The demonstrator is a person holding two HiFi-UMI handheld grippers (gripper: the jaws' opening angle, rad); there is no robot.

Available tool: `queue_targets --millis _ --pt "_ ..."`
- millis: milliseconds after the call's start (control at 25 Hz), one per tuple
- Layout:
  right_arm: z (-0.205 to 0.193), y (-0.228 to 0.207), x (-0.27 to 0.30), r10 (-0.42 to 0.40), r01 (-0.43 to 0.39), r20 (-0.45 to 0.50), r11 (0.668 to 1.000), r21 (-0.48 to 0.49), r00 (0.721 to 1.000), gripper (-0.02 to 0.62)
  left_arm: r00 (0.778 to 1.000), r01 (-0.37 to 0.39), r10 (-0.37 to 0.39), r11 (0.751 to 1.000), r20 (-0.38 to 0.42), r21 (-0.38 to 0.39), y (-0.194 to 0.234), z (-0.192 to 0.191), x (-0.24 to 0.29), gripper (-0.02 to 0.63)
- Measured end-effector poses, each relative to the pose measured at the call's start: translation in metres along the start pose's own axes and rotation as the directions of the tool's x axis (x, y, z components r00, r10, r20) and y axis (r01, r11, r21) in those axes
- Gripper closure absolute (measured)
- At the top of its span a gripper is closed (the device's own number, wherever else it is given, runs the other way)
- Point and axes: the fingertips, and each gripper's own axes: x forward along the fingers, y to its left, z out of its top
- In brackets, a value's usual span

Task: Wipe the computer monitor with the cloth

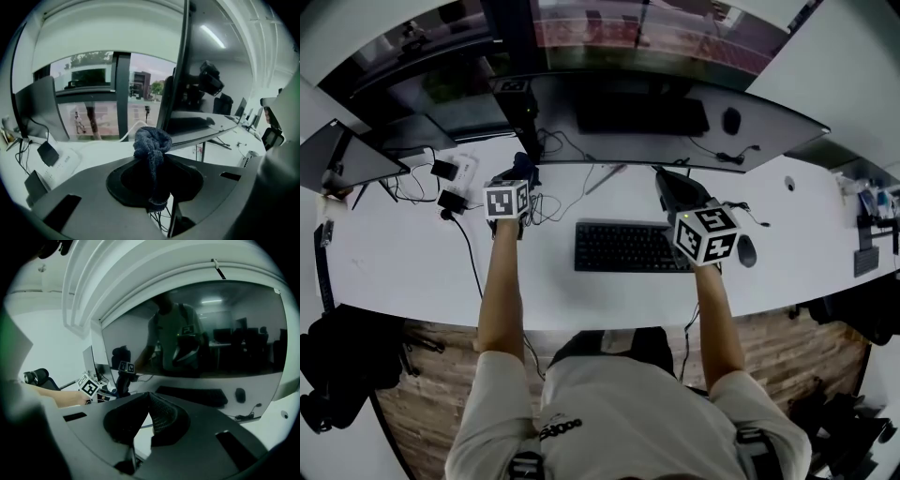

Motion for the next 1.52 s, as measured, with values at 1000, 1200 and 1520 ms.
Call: queue_targets --millis 1000,1200,1520 --pt "-0.062 -0.148 -0.095 -0.146 0.15 -0.055 0.984 0.094 0.988 0.591 0.947 0.322 -0.304 0.913 0.108 -0.25 -0.192 0.006 0.094 0.517" --pt "-0.07 -0.189 -0.129 -0.2 0.205 -0.053 0.972 0.114 0.978 0.591 0.925 0.381 -0.366 0.894 0.103 -0.235 -0.257 0.014 0.117 0.517" --pt "-0.085 -0.257 -0.19 -0.279 0.283 -0.048 0.947 0.149 0.959 0.591 0.9 0.437 -0.427 0.875 0.09 -0.209 -0.367 0.027 0.152 0.517"
